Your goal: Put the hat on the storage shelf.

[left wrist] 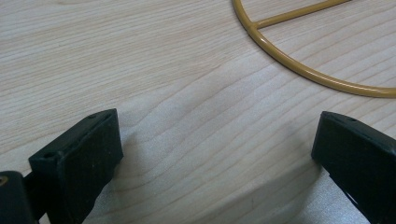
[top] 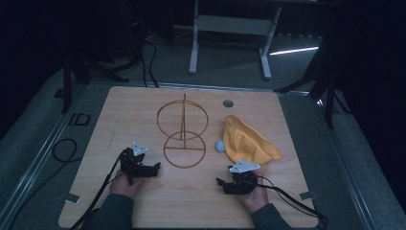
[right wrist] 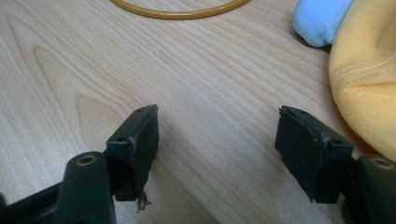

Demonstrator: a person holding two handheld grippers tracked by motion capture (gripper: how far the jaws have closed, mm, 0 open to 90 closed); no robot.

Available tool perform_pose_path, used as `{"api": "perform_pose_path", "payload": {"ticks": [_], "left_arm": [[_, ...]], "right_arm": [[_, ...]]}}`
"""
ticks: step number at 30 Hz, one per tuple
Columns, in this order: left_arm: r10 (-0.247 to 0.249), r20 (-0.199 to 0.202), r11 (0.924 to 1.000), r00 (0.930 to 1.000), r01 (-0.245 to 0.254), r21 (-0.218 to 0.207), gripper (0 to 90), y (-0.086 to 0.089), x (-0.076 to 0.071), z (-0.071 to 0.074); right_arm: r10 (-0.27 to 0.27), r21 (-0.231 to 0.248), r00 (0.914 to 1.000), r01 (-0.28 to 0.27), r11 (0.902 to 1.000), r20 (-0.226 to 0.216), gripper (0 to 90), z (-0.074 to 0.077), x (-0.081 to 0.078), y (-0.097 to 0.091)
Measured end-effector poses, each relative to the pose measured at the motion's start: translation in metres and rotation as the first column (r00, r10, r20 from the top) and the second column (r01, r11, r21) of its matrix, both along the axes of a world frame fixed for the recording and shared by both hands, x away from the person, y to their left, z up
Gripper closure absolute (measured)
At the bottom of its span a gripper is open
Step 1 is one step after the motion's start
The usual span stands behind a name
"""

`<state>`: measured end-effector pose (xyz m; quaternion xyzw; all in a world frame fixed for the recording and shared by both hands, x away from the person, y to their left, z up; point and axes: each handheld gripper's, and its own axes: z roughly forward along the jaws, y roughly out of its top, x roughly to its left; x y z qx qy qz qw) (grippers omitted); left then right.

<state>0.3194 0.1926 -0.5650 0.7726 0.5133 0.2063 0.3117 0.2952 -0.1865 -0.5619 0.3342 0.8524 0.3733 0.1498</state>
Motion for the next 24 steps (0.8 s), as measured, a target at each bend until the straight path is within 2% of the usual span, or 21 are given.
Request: {"api": "perform_pose_path", "payload": {"ticks": [2, 3, 6, 21, 24], "left_arm": [[0.000, 0.000, 1.0000, 1.0000, 0.000, 0.000, 1.9, 0.0000, 0.0000, 0.0000], [0.000, 0.000, 1.0000, 1.0000, 0.000, 0.000, 1.9, 0.0000, 0.0000, 0.0000], [0.000, 0.000, 1.0000, 1.0000, 0.000, 0.000, 1.9, 0.0000, 0.0000, 0.0000], [0.002, 0.000, 1.0000, 1.0000, -0.002, 0.001, 1.9, 0.0001, 0.0004, 0.0001], [0.004, 0.000, 1.0000, 1.0000, -0.004, 0.001, 1.9, 0.0001, 0.0005, 0.0000]], "right_arm": [[-0.003, -0.001, 1.0000, 0.003, 1.0000, -0.001, 27.8, -0.0001, 0.0000, 0.0001], [0.000, -0.004, 1.0000, 0.000, 1.0000, -0.006, 23.5, -0.0003, -0.0002, 0.0002], [0.019, -0.010, 0.9997, -0.019, 0.9998, -0.012, 19.4, -0.0006, -0.0011, 0.0007], [0.010, -0.011, 0.9999, -0.010, 0.9999, -0.014, 19.6, -0.0005, -0.0058, 0.0006], [0.002, -0.012, 0.9999, -0.002, 0.9999, -0.014, 21.9, 0.0000, -0.0063, 0.0006]]}}
